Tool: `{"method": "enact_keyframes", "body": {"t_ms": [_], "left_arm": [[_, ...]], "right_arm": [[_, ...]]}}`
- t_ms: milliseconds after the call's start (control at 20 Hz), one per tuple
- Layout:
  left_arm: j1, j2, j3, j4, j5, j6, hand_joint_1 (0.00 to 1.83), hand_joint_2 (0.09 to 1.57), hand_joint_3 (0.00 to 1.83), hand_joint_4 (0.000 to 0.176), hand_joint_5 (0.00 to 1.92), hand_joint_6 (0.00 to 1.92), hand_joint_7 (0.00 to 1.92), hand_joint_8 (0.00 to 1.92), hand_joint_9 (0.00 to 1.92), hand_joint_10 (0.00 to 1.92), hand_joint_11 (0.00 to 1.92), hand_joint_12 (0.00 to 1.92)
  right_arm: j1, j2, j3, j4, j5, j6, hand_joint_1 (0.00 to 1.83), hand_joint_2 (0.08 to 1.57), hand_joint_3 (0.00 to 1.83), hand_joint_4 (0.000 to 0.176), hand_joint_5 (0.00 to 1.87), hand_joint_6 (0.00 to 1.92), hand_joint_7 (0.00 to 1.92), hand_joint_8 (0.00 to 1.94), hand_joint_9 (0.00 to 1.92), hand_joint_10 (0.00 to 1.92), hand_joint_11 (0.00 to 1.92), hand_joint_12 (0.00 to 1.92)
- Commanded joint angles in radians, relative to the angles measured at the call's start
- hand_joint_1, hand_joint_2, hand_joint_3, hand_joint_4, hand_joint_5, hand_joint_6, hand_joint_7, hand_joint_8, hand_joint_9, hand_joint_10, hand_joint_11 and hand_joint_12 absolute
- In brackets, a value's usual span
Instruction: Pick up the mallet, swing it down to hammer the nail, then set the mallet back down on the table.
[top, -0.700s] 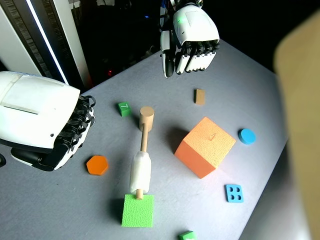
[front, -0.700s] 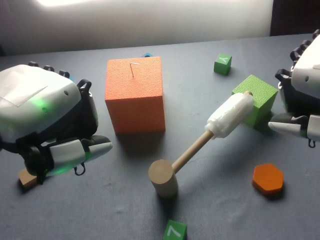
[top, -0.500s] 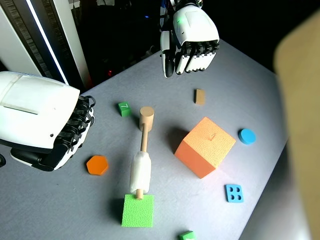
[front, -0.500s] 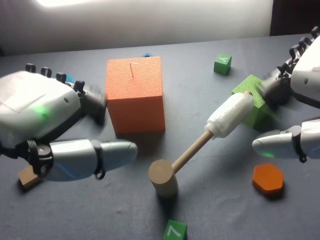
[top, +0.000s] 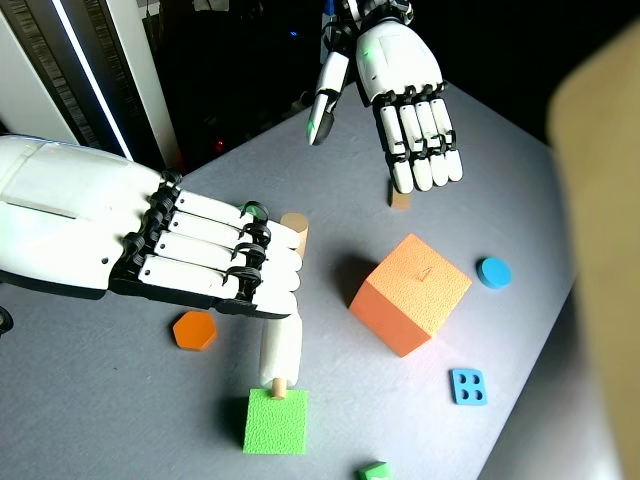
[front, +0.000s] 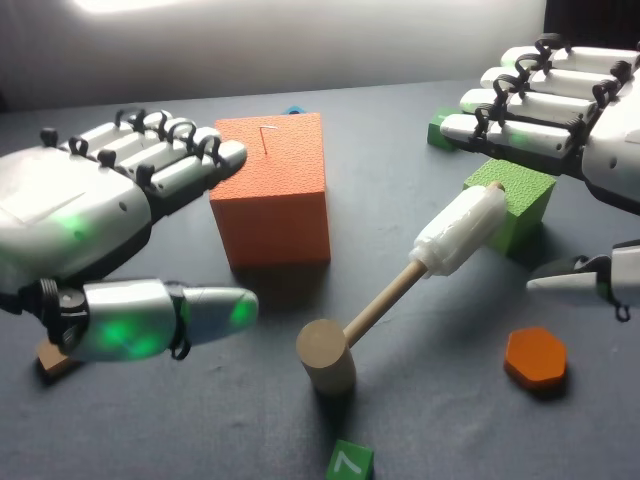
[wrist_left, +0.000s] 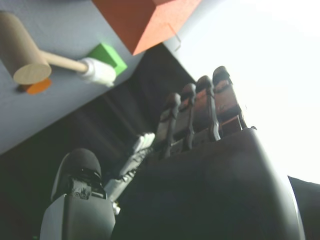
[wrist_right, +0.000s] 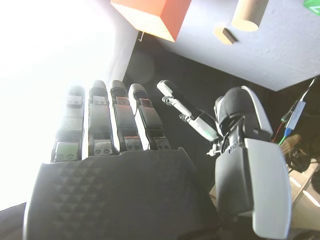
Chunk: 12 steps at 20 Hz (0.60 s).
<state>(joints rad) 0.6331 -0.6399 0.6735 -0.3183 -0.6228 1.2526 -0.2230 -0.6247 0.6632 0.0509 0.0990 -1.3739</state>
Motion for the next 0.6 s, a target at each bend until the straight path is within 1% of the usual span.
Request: {"method": "enact_keyframes", "body": {"t_ms": [0, 50, 100, 150, 200, 250, 300, 350, 400, 450, 500, 550], "left_arm": [[-0.002, 0.007, 0.008, 0.028, -0.103, -0.014, 0.0, 1.15, 0.02, 0.0, 0.01, 0.0, 0.0, 0.0, 0.0, 0.0, 0.0, 0.0], [-0.002, 0.006, 0.012, 0.04, -0.099, -0.024, 0.0, 1.15, 0.02, 0.0, 0.01, 0.0, 0.0, 0.0, 0.0, 0.0, 0.0, 0.0], [-0.002, 0.005, 0.021, 0.062, -0.084, -0.047, 0.0, 1.16, 0.02, 0.0, 0.01, 0.0, 0.0, 0.0, 0.0, 0.0, 0.0, 0.0], [-0.001, 0.005, 0.027, 0.081, -0.078, -0.067, 0.0, 1.16, 0.02, 0.0, 0.01, 0.0, 0.0, 0.0, 0.0, 0.0, 0.0, 0.0], [0.001, 0.005, 0.038, 0.109, -0.071, -0.097, 0.0, 1.16, 0.02, 0.0, 0.02, 0.0, 0.0, 0.0, 0.0, 0.0, 0.0, 0.0], [0.005, 0.001, 0.066, 0.18, -0.063, -0.165, 0.0, 1.16, 0.02, 0.0, 0.02, 0.01, 0.01, 0.0, 0.0, 0.0, 0.0, 0.0], [0.006, -0.002, 0.076, 0.205, -0.059, -0.184, 0.0, 1.17, 0.02, 0.0, 0.03, 0.01, 0.02, 0.01, 0.01, 0.0, 0.0, 0.0], [0.005, -0.003, 0.082, 0.216, -0.055, -0.196, 0.0, 1.17, 0.02, 0.0, 0.03, 0.01, 0.02, 0.01, 0.01, 0.0, 0.0, 0.0], [0.005, -0.005, 0.092, 0.24, -0.053, -0.219, 0.0, 1.17, 0.01, 0.0, 0.04, 0.01, 0.03, 0.01, 0.01, 0.0, 0.0, 0.0], [0.008, -0.005, 0.101, 0.263, -0.053, -0.241, 0.0, 1.17, 0.01, 0.0, 0.04, 0.01, 0.03, 0.01, 0.01, 0.0, 0.0, 0.0], [0.009, -0.005, 0.106, 0.278, -0.053, -0.258, 0.0, 1.16, 0.01, 0.0, 0.04, 0.01, 0.03, 0.01, 0.02, 0.0, 0.0, 0.0], [0.006, -0.01, 0.117, 0.303, -0.053, -0.282, 0.0, 1.17, 0.01, 0.0, 0.04, 0.01, 0.03, 0.01, 0.02, 0.0, 0.01, 0.0]], "right_arm": [[0.031, 0.004, 0.0, -0.006, 0.131, -0.02, 0.72, 1.1, 0.0, 0.0, 0.0, 0.0, 0.0, 0.0, 0.0, 0.0, 0.0, 0.0], [0.041, 0.002, 0.002, -0.006, 0.134, -0.023, 0.82, 1.08, 0.0, 0.0, 0.01, 0.0, 0.0, 0.0, 0.0, 0.0, 0.0, 0.0], [0.035, 0.003, 0.006, -0.039, 0.191, -0.007, 0.92, 1.07, 0.0, 0.0, 0.0, 0.0, 0.0, 0.0, 0.0, 0.0, 0.0, 0.0], [0.034, 0.003, 0.012, -0.119, 0.234, 0.045, 0.93, 1.06, 0.0, 0.0, 0.0, 0.0, 0.0, 0.0, 0.0, 0.0, 0.0, 0.0], [0.03, 0.002, 0.032, -0.246, 0.293, 0.16, 1.01, 1.05, 0.0, 0.0, 0.0, 0.0, 0.0, 0.0, 0.0, 0.0, 0.0, 0.0], [0.033, -0.001, 0.078, -0.592, 0.317, 0.558, 1.09, 1.05, 0.0, 0.0, 0.0, 0.0, 0.0, 0.0, 0.0, 0.0, 0.0, 0.0], [0.047, 0.001, 0.087, -0.736, 0.308, 0.691, 1.13, 1.03, 0.0, 0.0, 0.0, 0.0, 0.0, 0.0, 0.0, 0.0, 0.0, 0.0], [0.056, 0.004, 0.088, -0.808, 0.298, 0.779, 1.13, 1.03, 0.0, 0.0, 0.0, 0.0, 0.0, 0.0, 0.0, 0.0, 0.0, 0.0], [0.075, 0.008, 0.09, -0.94, 0.279, 0.945, 1.16, 1.03, 0.0, 0.0, 0.0, 0.0, 0.0, 0.0, 0.0, 0.0, 0.0, 0.0], [0.085, 0.004, 0.098, -1.124, 0.252, 1.158, 1.16, 1.03, 0.0, 0.0, 0.0, 0.0, 0.0, 0.0, 0.0, 0.0, 0.0, 0.0], [0.08, -0.004, 0.106, -1.247, 0.221, 1.285, 1.2, 1.02, 0.0, 0.0, 0.0, 0.0, 0.0, 0.0, 0.0, 0.0, 0.0, 0.0], [0.048, -0.021, 0.127, -1.363, 0.186, 1.419, 1.24, 1.05, 0.0, 0.0, 0.0, 0.0, 0.0, 0.0, 0.0, 0.0, 0.0, 0.0]]}}
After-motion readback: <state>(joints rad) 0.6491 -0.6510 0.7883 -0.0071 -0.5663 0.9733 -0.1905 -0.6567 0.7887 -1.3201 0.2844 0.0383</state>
